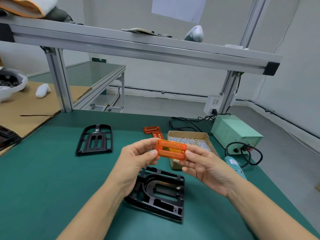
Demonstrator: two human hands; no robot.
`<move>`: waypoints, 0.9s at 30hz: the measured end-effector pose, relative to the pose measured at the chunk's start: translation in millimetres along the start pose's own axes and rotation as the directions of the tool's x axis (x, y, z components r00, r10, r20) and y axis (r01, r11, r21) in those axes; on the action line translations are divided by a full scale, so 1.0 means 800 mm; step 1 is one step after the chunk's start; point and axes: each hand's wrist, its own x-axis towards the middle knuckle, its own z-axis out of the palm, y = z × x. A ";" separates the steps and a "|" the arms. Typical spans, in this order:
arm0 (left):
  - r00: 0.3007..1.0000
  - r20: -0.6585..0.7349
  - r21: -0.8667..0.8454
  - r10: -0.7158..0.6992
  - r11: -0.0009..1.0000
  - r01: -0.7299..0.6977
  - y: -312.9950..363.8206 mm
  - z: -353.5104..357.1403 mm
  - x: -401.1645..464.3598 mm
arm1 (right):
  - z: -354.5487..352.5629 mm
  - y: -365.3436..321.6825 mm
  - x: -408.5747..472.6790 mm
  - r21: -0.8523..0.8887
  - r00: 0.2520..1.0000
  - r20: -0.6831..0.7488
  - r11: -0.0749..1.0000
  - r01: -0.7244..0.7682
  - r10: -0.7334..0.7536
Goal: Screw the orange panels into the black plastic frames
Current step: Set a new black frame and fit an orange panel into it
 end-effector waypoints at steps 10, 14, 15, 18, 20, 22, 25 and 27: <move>0.997 0.003 0.450 0.072 0.891 -0.066 -0.007 -0.006 0.000 | -0.016 0.018 -0.016 -0.615 0.852 0.198 0.616 0.493 -0.485; 0.999 0.020 0.813 0.029 0.581 -0.033 -0.008 -0.020 -0.001 | -0.029 0.035 -0.024 -0.770 0.754 0.430 0.233 0.593 -0.496; 0.999 0.033 0.848 0.000 0.529 -0.028 -0.009 -0.021 -0.002 | -0.030 0.040 -0.027 -0.785 0.750 0.453 0.183 0.591 -0.482; 0.993 0.084 0.896 -0.083 0.441 -0.039 -0.016 -0.021 -0.004 | -0.033 0.055 -0.032 -0.808 0.734 0.514 0.036 0.588 -0.444; 0.988 0.101 0.905 -0.113 0.423 -0.044 -0.017 -0.021 -0.006 | -0.033 0.061 -0.034 -0.819 0.737 0.535 -0.042 0.572 -0.412; 0.988 0.103 0.913 -0.114 0.404 -0.049 -0.019 -0.022 -0.007 | -0.032 0.062 -0.034 -0.821 0.744 0.552 -0.088 0.564 -0.377; 0.990 0.104 0.919 -0.096 0.390 -0.059 -0.021 -0.023 -0.010 | -0.030 0.060 -0.035 -0.804 0.750 0.594 -0.175 0.568 -0.293; 0.991 0.106 0.915 -0.088 0.399 -0.062 -0.021 -0.023 -0.012 | -0.031 0.056 -0.035 -0.793 0.753 0.609 -0.211 0.571 -0.249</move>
